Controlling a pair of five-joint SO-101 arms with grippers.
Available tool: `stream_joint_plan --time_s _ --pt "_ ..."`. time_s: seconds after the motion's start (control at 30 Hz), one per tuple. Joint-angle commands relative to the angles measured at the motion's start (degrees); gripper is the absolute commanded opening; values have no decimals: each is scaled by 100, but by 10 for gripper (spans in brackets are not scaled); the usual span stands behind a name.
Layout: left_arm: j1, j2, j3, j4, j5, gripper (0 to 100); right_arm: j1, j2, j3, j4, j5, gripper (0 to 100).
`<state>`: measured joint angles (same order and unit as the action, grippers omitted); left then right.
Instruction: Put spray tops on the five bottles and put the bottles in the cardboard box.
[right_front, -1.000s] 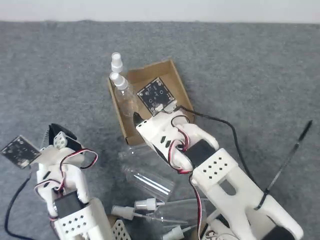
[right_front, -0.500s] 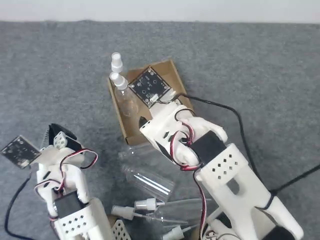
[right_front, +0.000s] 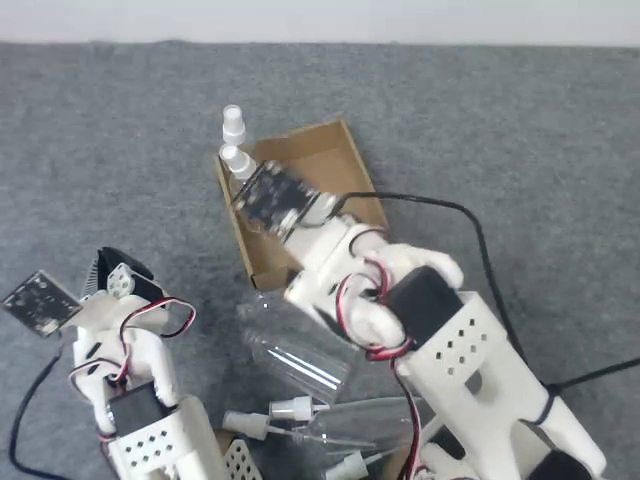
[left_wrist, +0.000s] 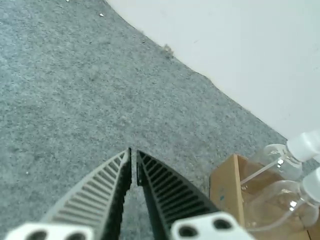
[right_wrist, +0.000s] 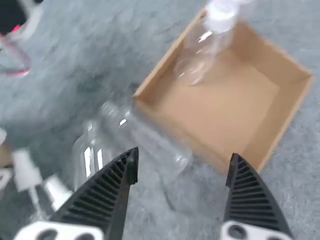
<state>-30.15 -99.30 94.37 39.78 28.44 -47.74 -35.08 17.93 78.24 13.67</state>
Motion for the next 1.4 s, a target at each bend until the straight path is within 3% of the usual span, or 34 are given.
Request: stream_joint_plan --time_s 0.0,0.37,0.63,0.83,1.03,1.37 --pt "-18 -123 -84 -193 -53 15 -207 -330 -79 251 193 236" --pt "0 -123 -84 -193 -53 15 -233 -347 642 242 229 238" --pt "-35 -123 -101 -202 -53 15 -242 -347 1055 -92 -501 238" --pt "-422 -123 -84 -466 -18 15 -1007 -347 1512 -277 -519 238" --pt "-431 -123 -84 -475 -26 15 -1499 -286 2268 -1191 -519 238" --pt "-431 -123 -84 -475 -35 15 -1508 -277 3015 -2229 -519 238"
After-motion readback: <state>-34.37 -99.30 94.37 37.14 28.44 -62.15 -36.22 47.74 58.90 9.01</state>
